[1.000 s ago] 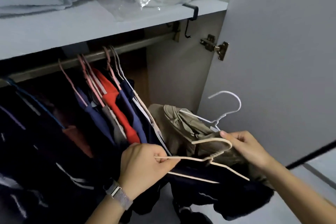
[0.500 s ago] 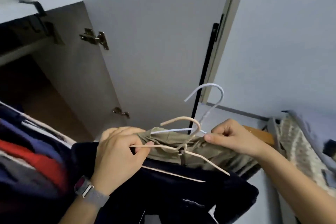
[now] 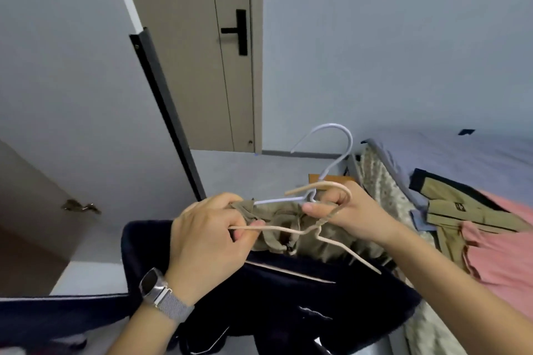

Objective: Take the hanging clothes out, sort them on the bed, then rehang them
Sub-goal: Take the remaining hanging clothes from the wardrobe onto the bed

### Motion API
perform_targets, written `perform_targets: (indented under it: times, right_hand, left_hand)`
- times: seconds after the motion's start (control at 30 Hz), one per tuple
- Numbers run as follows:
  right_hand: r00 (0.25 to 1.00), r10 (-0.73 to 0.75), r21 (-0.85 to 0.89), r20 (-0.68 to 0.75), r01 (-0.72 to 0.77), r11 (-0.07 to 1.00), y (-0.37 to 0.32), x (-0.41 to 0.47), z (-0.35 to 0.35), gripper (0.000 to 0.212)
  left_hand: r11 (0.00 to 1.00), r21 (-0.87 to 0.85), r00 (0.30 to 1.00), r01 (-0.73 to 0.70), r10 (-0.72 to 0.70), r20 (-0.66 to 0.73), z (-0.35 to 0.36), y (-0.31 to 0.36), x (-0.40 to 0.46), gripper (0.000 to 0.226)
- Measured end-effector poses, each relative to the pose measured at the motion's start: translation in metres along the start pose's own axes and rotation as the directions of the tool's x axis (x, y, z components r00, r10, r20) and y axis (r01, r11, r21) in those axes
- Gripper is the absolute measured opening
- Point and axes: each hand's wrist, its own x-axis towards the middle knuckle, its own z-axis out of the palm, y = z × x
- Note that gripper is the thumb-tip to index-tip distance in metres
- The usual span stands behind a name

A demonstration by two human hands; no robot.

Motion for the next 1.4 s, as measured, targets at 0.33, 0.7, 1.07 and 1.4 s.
perform_targets:
  times: [0.33,0.7,1.07,1.4]
  right_hand:
    - [0.999,0.038,-0.337,-0.032,-0.047,0.940,0.048,-0.066,-0.138,0.065]
    - [0.893,-0.006,-0.543,-0.450,-0.269,0.795,0.094,-0.127,-0.197,0.062]
    - [0.749,0.092,-0.413,-0.656,-0.458,0.787,0.108,-0.138,-0.211,0.069]
    - [0.620,0.277,-0.243,-0.734,-0.621,0.746,0.099,-0.173,-0.204,0.028]
  left_hand:
    - [0.976,-0.215,0.999,-0.033,0.037,0.014,0.067,0.074,0.056,0.053]
    - [0.920,-0.376,0.970,-0.112,0.184,0.160,0.130,0.137,0.122,0.051]
    - [0.833,-0.430,0.853,-0.349,0.472,0.222,0.179,0.180,0.202,0.046]
    - [0.730,-0.591,0.723,-0.344,0.608,0.329,0.231,0.207,0.235,0.044]
